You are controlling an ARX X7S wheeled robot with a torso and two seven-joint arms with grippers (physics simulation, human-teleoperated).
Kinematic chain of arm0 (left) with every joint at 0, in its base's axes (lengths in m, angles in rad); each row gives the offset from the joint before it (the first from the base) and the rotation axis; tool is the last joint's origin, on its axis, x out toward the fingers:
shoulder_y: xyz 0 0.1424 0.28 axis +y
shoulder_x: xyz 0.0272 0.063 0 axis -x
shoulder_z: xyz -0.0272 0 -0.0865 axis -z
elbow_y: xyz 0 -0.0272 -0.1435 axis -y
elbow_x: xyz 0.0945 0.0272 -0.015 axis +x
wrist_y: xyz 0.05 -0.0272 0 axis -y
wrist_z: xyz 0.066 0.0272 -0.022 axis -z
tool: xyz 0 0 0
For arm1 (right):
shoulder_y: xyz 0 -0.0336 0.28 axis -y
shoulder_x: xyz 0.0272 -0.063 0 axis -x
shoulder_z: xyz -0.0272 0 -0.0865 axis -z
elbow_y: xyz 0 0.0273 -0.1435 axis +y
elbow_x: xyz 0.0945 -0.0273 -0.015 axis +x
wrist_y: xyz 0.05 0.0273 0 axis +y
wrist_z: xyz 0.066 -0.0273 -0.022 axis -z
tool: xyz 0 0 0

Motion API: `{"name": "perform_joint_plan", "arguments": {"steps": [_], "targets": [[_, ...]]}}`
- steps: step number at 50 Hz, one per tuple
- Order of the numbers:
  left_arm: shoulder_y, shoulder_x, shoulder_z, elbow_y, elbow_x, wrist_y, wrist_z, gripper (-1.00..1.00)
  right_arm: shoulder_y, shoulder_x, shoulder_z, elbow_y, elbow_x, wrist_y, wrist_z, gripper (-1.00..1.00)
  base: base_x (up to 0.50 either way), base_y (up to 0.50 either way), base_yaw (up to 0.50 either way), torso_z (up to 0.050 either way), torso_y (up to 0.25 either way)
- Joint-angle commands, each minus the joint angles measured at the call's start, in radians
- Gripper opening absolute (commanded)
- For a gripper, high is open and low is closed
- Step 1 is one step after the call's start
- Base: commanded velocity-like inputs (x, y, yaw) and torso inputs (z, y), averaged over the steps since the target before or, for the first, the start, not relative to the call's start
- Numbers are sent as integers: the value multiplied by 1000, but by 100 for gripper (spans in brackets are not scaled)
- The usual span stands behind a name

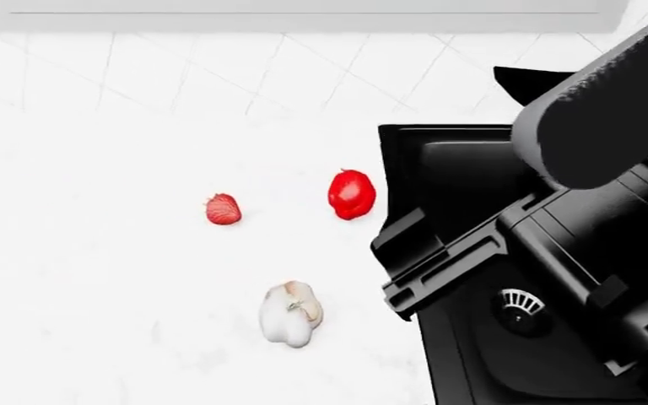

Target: There is a mixed pile of frozen fruits and vegetables on the counter. Locate all the frozen vegetables and place the items in a bowl on the counter. Take all the frozen fruits and defrost them in a running sink.

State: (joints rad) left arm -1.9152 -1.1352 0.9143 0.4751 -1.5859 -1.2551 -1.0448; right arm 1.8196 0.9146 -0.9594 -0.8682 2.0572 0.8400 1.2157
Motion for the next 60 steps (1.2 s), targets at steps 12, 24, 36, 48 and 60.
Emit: {"name": "perform_joint_plan", "arguments": {"steps": [12, 24, 36, 48, 60], "targets": [[-4, 8, -2, 2, -18, -4, -14, 100, 59, 19, 9, 16, 77, -12, 54, 100, 499, 66, 0, 0, 2], [4, 12, -1, -2, 3, 5, 1, 100, 213, -36, -95, 90, 283, 41, 223, 100, 165, -3, 0, 0, 0], [0, 19, -2, -7, -2, 4, -2, 100, 525, -341, -209, 567, 390, 259, 247, 100, 0, 0, 0, 0, 0], [-14, -1, -13, -4, -19, -5, -4, 100, 458, -578, -111, 988, 235, 304, 65, 100, 0, 0, 0, 0, 0], [-32, -44, -27, -3, -23, -21, 6, 100, 265, -651, -101, 1060, -58, 223, -176, 100, 0, 0, 0, 0, 0]]}}
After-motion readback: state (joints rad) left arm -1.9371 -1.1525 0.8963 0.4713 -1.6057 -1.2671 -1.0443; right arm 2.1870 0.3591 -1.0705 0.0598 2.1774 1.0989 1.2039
